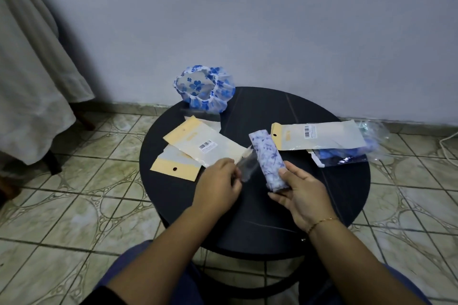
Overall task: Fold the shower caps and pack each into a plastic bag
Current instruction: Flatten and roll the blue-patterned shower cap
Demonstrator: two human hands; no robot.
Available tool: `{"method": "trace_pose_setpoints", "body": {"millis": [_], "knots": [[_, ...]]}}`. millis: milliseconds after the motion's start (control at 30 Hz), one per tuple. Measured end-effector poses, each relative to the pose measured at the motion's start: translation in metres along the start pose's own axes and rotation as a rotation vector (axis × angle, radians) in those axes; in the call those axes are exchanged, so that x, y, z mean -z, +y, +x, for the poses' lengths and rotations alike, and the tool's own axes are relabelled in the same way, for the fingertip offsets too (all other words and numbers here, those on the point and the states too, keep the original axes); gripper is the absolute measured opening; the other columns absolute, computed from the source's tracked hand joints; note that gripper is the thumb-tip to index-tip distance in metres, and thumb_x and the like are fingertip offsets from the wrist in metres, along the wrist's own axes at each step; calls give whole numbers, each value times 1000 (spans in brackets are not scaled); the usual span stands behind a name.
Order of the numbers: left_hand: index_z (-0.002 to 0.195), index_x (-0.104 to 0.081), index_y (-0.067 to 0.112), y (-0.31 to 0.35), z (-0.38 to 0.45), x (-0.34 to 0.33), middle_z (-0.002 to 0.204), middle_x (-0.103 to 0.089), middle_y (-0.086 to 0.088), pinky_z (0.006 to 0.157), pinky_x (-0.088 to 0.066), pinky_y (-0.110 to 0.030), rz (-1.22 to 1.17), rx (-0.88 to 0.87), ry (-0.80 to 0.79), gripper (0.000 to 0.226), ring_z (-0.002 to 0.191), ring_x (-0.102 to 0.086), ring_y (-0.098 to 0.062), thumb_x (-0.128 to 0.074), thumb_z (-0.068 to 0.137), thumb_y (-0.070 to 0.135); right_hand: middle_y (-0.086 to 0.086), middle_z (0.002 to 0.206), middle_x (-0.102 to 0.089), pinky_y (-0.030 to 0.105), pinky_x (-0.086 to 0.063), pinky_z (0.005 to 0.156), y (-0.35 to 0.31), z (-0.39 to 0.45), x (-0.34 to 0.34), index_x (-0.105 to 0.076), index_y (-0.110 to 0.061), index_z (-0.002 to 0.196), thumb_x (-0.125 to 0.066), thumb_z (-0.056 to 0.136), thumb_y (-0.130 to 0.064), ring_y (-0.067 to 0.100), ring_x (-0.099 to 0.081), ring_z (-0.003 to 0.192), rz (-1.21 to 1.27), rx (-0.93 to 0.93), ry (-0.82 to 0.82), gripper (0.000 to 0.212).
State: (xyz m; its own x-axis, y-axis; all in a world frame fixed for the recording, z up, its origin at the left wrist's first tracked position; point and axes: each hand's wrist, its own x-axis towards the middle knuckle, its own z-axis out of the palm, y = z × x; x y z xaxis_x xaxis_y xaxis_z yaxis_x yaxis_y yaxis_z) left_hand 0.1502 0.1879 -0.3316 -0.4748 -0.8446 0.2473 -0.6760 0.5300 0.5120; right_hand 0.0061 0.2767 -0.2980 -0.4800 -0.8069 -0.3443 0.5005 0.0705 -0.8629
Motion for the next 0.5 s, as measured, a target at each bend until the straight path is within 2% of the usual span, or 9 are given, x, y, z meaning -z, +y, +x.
{"method": "trace_pose_setpoints", "body": {"millis": [100, 200, 267, 367, 467, 500], "knots": [[87, -64, 18, -3, -15, -12, 119, -56, 8, 82, -40, -23, 21, -75, -1, 22, 106, -56, -12, -62, 81, 39, 11, 111, -64, 28, -54, 49, -8, -3, 16, -53, -10, 127, -56, 91, -9, 24, -65, 80, -88, 33, 32, 36], [82, -67, 17, -4, -15, -14, 115, -59, 10, 78, -41, -24, 39, -34, 25, 41, 101, -56, -10, -51, 88, 54, 9, 112, -64, 25, -53, 42, -14, -6, 28, -58, -14, 122, -57, 90, -7, 26, -65, 76, -216, 49, 34, 32], [83, -67, 15, -1, -13, -12, 103, -61, 9, 71, -43, -27, 95, -5, 44, 43, 92, -57, -13, -45, 92, 51, 9, 104, -66, 24, -51, 39, -17, -9, 33, -62, -14, 113, -58, 89, -6, 24, -65, 67, -304, 47, 21, 26], [82, -56, 18, 4, -13, -10, 86, -58, 6, 63, -41, -31, 114, 23, 123, 28, 80, -54, -15, -51, 91, 45, 5, 94, -68, 24, -49, 37, -21, -12, 37, -65, -11, 111, -59, 89, -6, 23, -61, 59, -438, 54, 11, 24], [93, -60, 20, 3, -16, -15, 101, -59, 2, 59, -40, -29, 167, -69, 132, 11, 83, -58, -21, -60, 88, 29, 4, 88, -68, 23, -46, 34, -23, -14, 40, -65, -10, 112, -59, 88, -5, 35, -58, 62, -540, 69, 12, 24], [96, -64, 22, 2, -16, -18, 106, -60, 0, 59, -41, -28, 195, -101, 119, 12, 83, -60, -24, -64, 84, 25, 4, 87, -68, 23, -46, 34, -23, -15, 41, -65, -9, 112, -59, 89, -6, 37, -58, 63, -562, 72, 11, 24]]}}
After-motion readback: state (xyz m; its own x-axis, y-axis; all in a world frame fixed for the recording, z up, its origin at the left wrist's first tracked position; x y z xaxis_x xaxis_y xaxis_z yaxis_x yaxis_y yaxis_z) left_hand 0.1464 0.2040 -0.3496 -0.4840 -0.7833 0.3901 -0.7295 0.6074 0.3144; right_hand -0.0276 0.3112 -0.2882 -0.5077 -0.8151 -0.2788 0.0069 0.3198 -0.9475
